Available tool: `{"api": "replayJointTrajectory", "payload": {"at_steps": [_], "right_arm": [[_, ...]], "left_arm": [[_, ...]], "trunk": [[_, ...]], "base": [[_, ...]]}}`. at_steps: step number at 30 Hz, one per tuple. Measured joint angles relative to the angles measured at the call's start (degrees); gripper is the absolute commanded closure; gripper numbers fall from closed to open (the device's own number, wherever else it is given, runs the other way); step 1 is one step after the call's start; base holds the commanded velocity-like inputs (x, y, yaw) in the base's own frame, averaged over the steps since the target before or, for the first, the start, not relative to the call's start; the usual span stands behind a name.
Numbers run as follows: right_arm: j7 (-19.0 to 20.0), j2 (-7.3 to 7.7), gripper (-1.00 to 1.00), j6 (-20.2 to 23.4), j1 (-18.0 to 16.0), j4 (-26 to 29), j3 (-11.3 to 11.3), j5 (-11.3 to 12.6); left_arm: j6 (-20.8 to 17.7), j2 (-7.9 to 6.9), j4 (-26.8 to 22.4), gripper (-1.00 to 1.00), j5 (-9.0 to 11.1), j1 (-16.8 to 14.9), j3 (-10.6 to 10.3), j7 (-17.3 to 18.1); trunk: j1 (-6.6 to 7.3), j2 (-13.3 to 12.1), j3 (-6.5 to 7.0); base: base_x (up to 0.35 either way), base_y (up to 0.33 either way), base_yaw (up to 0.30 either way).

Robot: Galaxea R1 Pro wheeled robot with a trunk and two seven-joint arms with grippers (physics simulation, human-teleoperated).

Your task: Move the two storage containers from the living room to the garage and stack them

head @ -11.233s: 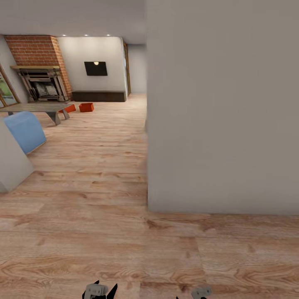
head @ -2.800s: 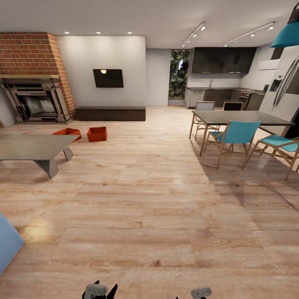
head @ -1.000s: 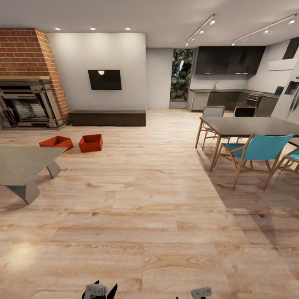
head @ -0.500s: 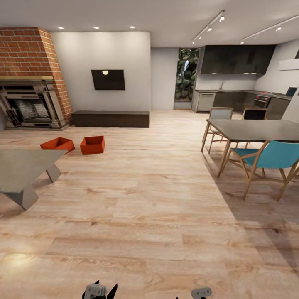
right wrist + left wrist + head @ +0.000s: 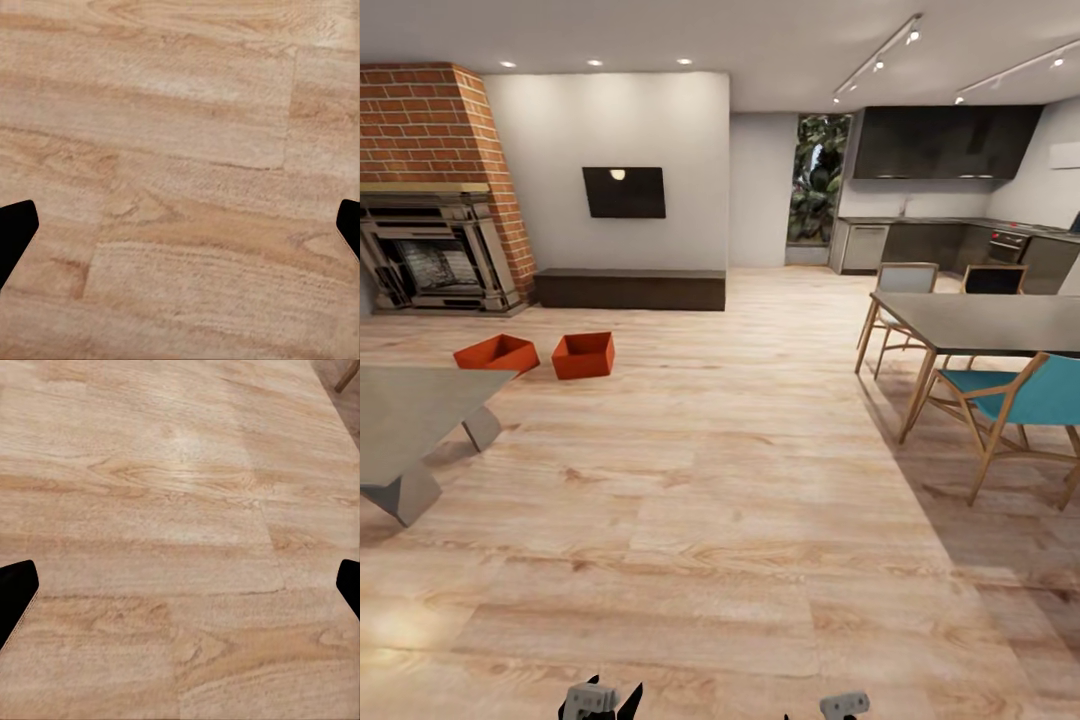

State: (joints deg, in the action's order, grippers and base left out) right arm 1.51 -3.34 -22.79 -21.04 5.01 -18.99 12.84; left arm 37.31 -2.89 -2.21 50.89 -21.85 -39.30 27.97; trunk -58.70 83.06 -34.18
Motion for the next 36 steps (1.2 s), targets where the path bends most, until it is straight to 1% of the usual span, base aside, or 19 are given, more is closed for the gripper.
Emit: {"api": "replayJointTrajectory", "payload": {"at_steps": [36], "right_arm": [[0.0,0.0,-1.0,0.0,0.0,0.0,0.0,0.09]], "left_arm": [[0.0,0.0,0.0,-1.0,0.0,0.0,0.0,-0.03]], "trunk": [[0.0,0.0,0.0]], "base": [[0.342,0.0,0.0]]}}
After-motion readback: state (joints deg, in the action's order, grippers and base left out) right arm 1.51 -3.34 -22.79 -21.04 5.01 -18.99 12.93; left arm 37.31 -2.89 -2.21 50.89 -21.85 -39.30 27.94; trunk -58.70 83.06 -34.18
